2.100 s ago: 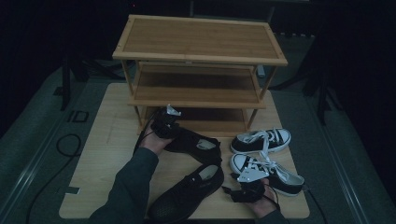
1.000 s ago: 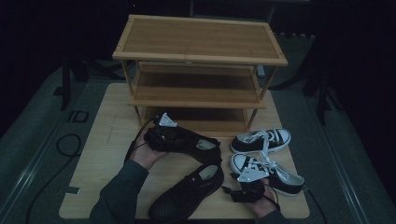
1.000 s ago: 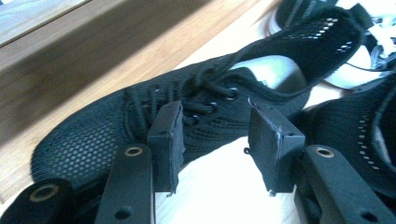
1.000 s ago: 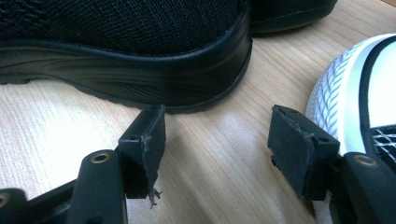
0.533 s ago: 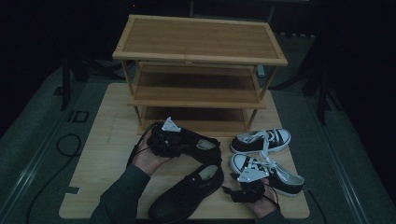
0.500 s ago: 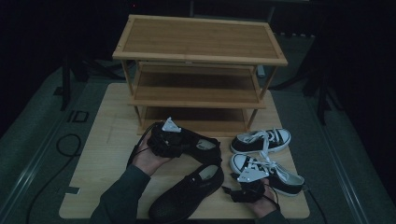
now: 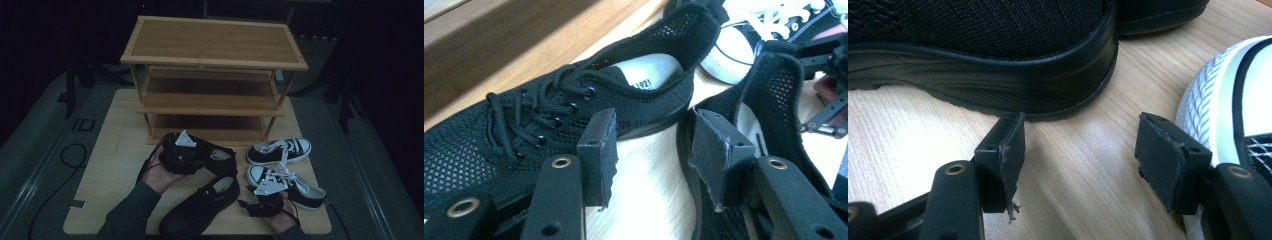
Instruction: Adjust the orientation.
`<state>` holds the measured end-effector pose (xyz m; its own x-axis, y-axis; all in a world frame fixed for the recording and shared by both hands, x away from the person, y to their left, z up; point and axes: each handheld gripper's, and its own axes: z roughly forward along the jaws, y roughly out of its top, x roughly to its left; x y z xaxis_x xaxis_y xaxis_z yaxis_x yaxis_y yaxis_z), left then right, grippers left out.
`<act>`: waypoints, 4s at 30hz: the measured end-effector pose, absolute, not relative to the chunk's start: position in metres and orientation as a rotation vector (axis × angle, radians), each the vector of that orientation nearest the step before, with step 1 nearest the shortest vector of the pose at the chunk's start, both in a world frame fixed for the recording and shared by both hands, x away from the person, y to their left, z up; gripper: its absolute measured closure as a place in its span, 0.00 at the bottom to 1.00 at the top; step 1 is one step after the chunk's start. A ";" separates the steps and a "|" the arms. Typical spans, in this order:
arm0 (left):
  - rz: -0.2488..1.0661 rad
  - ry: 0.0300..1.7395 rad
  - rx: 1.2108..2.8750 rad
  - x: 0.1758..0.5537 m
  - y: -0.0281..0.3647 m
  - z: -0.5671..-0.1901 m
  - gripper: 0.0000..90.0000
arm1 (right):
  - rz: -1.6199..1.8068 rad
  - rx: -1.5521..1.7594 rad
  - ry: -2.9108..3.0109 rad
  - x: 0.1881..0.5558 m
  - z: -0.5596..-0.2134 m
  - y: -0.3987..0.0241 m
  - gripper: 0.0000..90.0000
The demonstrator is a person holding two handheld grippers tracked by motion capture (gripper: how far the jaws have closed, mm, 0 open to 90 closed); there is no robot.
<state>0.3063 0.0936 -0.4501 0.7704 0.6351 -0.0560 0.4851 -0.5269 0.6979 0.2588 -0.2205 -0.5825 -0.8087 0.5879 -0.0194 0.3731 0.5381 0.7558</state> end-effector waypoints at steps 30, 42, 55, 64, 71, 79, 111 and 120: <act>0.205 0.724 2.253 0.273 0.084 -0.453 0.57 | 1.135 0.805 2.507 0.259 -0.582 -0.221 0.40; 0.198 0.710 2.260 0.264 0.082 -0.453 0.57 | 1.135 0.804 2.509 0.259 -0.582 -0.221 0.40; 0.138 0.685 2.324 0.260 0.074 -0.466 0.58 | 1.135 0.804 2.508 0.259 -0.582 -0.221 0.40; 0.142 0.654 2.391 0.259 0.075 -0.469 0.94 | 1.136 0.805 2.508 0.259 -0.582 -0.220 0.40; 0.143 0.653 2.416 0.267 0.085 -0.465 0.94 | 1.136 0.805 2.508 0.259 -0.582 -0.221 0.40; 0.236 0.738 2.398 0.288 0.112 -0.459 0.94 | 1.136 0.803 2.507 0.259 -0.582 -0.221 0.40; 0.310 0.878 2.266 0.322 0.109 -0.461 0.71 | 1.136 0.802 2.507 0.259 -0.582 -0.221 0.40; 0.266 0.811 2.257 0.312 0.097 -0.453 0.78 | 1.137 0.803 2.507 0.259 -0.582 -0.221 0.40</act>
